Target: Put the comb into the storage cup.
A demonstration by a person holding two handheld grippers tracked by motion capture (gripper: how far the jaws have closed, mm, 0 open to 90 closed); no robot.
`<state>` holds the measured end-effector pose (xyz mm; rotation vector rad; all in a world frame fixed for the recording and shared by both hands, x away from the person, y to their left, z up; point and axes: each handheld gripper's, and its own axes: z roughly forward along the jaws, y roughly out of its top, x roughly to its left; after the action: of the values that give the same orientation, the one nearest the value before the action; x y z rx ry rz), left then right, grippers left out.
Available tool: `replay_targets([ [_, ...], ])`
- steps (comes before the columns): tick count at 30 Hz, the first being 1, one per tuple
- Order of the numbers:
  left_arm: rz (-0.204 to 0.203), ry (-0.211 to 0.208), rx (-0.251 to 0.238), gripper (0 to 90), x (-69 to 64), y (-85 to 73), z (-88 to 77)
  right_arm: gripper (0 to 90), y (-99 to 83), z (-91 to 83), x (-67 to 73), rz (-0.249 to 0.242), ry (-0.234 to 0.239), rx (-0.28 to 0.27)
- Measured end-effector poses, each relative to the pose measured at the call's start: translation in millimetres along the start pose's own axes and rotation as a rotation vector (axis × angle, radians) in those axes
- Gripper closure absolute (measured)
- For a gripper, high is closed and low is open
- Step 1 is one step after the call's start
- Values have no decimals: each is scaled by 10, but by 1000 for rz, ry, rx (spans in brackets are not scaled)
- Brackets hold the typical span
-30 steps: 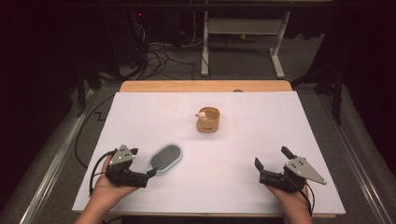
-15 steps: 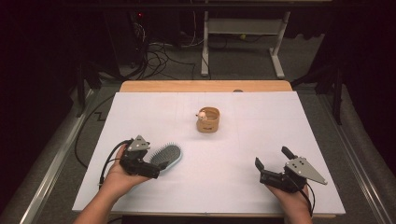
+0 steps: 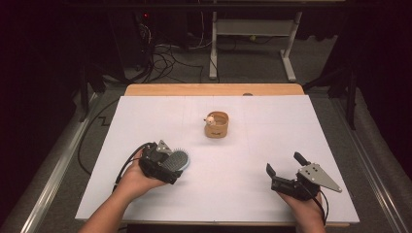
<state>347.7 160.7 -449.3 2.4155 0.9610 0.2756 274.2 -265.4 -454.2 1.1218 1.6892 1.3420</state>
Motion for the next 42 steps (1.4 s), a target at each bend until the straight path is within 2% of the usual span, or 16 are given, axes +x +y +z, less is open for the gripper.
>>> replay_targets([
  [5, 1, 7, 39, 23, -6, 3, 49, 3, -4, 3, 10, 1, -1, 4],
  [10, -20, -6, 51, 32, 18, 9, 72, 3, 1, -1, 5, 0, -2, 0],
  [15, -24, -12, 93, 44, 20, 18, 125, 3, -3, 1, 0, 2, -1, 2],
  [20, -49, -21, 117, 58, 42, 26, 161, 3, 1, -11, -1, 4, -4, -1],
  [29, -45, -34, 129, 84, 78, 42, 161, 3, -2, -3, -5, 6, -6, 2],
  [35, -70, -72, 124, 107, 139, 47, 147, 3, -3, 1, 2, 1, -2, 2],
  [39, -60, -62, 134, 106, 122, 55, 159, 2, -3, 0, -4, 2, -3, 2],
  [41, -43, -44, 147, 77, 81, 64, 182, 2, -5, 6, 1, -1, -1, 4],
  [42, -47, -39, 153, 64, 71, 74, 189, 3, -4, 8, 3, 0, -1, 5],
])
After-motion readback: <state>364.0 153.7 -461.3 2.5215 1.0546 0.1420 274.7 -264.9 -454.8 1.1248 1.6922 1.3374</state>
